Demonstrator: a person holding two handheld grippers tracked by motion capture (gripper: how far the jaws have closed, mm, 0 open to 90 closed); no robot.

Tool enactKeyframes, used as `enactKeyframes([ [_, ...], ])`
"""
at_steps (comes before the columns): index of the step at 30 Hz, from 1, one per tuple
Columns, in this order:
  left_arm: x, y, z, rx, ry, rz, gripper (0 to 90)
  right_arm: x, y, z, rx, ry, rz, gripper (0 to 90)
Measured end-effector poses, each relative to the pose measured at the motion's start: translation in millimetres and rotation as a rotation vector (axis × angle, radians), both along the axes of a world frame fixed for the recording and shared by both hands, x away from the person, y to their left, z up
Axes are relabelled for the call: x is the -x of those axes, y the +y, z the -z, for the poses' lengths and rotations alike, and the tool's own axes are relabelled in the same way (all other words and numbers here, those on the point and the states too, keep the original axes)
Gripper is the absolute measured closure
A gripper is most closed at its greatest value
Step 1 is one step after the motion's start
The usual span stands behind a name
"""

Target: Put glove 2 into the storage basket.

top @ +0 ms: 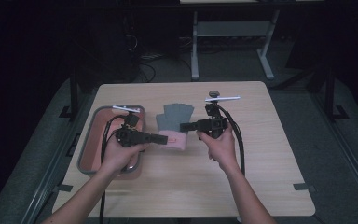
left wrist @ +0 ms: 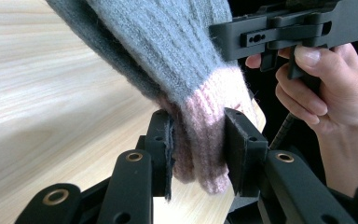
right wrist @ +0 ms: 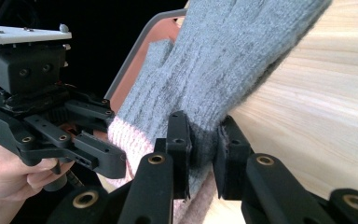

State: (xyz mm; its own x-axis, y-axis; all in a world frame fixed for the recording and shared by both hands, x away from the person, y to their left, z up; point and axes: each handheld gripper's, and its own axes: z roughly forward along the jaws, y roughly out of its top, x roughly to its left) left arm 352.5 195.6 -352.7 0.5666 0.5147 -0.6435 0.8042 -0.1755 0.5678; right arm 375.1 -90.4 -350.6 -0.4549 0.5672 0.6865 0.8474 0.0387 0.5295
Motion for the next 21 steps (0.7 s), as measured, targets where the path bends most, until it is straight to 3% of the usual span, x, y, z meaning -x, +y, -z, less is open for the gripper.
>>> enactKeyframes([
  [21, 4.5, 36.7, -7.6, -0.017, -0.005, -0.043, 65.4, -10.8, 38.4, -3.3, -0.008, 0.003, -0.053, 77.9],
])
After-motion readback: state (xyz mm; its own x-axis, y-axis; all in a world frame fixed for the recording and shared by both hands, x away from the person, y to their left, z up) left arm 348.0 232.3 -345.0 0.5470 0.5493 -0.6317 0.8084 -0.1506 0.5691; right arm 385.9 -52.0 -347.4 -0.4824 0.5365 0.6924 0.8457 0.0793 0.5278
